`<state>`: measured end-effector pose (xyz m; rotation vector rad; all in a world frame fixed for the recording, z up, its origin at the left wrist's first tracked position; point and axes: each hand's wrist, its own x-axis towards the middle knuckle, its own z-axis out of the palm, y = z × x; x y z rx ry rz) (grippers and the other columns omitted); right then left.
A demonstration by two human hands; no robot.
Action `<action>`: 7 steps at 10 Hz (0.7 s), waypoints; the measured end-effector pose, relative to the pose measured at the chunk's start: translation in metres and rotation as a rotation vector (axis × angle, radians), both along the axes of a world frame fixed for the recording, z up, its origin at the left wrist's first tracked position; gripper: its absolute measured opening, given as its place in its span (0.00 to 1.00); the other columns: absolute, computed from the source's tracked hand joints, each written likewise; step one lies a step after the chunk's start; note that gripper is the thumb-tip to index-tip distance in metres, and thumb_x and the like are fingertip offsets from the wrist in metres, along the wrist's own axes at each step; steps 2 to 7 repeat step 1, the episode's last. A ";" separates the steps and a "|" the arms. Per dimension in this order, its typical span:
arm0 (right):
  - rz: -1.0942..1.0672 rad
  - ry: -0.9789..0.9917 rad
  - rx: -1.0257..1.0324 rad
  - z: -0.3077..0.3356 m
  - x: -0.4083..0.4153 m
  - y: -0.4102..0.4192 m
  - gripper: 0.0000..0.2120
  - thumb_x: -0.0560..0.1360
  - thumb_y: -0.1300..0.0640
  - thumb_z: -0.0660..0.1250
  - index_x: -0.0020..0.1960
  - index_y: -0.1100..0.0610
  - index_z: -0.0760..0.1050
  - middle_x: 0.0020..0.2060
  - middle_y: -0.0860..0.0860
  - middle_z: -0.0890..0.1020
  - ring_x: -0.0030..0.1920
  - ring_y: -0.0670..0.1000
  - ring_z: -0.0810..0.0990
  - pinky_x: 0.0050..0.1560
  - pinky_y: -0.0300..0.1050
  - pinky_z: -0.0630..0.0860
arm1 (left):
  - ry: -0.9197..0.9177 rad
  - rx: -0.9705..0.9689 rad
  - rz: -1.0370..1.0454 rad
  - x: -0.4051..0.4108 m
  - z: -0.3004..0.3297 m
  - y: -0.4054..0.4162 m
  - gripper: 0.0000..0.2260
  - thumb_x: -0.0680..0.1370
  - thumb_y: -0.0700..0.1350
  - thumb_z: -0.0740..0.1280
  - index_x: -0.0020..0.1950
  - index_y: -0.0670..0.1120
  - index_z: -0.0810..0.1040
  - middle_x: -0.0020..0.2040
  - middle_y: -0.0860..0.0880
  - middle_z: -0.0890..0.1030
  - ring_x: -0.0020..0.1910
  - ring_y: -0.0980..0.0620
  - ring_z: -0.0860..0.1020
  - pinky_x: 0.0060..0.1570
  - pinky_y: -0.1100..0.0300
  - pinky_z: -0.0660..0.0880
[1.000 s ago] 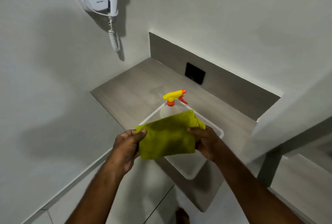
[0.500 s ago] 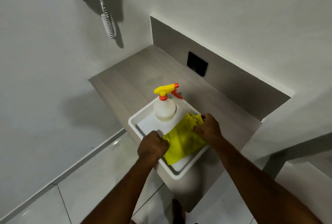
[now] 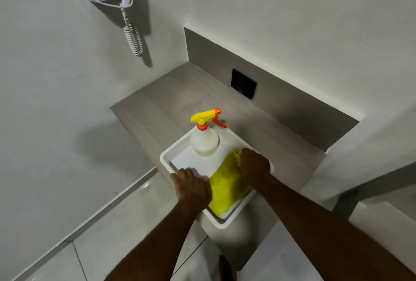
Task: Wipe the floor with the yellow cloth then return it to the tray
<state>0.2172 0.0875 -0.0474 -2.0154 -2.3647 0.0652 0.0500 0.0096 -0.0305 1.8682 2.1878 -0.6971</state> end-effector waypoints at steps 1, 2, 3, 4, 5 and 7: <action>0.013 0.092 -0.031 0.017 -0.013 -0.004 0.07 0.70 0.53 0.72 0.43 0.55 0.78 0.37 0.52 0.81 0.31 0.50 0.80 0.29 0.41 0.77 | -0.069 0.157 0.003 -0.010 0.005 -0.004 0.23 0.69 0.55 0.63 0.59 0.45 0.76 0.59 0.41 0.73 0.59 0.38 0.67 0.61 0.39 0.59; 0.013 0.092 -0.031 0.017 -0.013 -0.004 0.07 0.70 0.53 0.72 0.43 0.55 0.78 0.37 0.52 0.81 0.31 0.50 0.80 0.29 0.41 0.77 | -0.069 0.157 0.003 -0.010 0.005 -0.004 0.23 0.69 0.55 0.63 0.59 0.45 0.76 0.59 0.41 0.73 0.59 0.38 0.67 0.61 0.39 0.59; 0.013 0.092 -0.031 0.017 -0.013 -0.004 0.07 0.70 0.53 0.72 0.43 0.55 0.78 0.37 0.52 0.81 0.31 0.50 0.80 0.29 0.41 0.77 | -0.069 0.157 0.003 -0.010 0.005 -0.004 0.23 0.69 0.55 0.63 0.59 0.45 0.76 0.59 0.41 0.73 0.59 0.38 0.67 0.61 0.39 0.59; 0.013 0.092 -0.031 0.017 -0.013 -0.004 0.07 0.70 0.53 0.72 0.43 0.55 0.78 0.37 0.52 0.81 0.31 0.50 0.80 0.29 0.41 0.77 | -0.069 0.157 0.003 -0.010 0.005 -0.004 0.23 0.69 0.55 0.63 0.59 0.45 0.76 0.59 0.41 0.73 0.59 0.38 0.67 0.61 0.39 0.59; 0.013 0.092 -0.031 0.017 -0.013 -0.004 0.07 0.70 0.53 0.72 0.43 0.55 0.78 0.37 0.52 0.81 0.31 0.50 0.80 0.29 0.41 0.77 | -0.069 0.157 0.003 -0.010 0.005 -0.004 0.23 0.69 0.55 0.63 0.59 0.45 0.76 0.59 0.41 0.73 0.59 0.38 0.67 0.61 0.39 0.59; 0.013 0.092 -0.031 0.017 -0.013 -0.004 0.07 0.70 0.53 0.72 0.43 0.55 0.78 0.37 0.52 0.81 0.31 0.50 0.80 0.29 0.41 0.77 | -0.069 0.157 0.003 -0.010 0.005 -0.004 0.23 0.69 0.55 0.63 0.59 0.45 0.76 0.59 0.41 0.73 0.59 0.38 0.67 0.61 0.39 0.59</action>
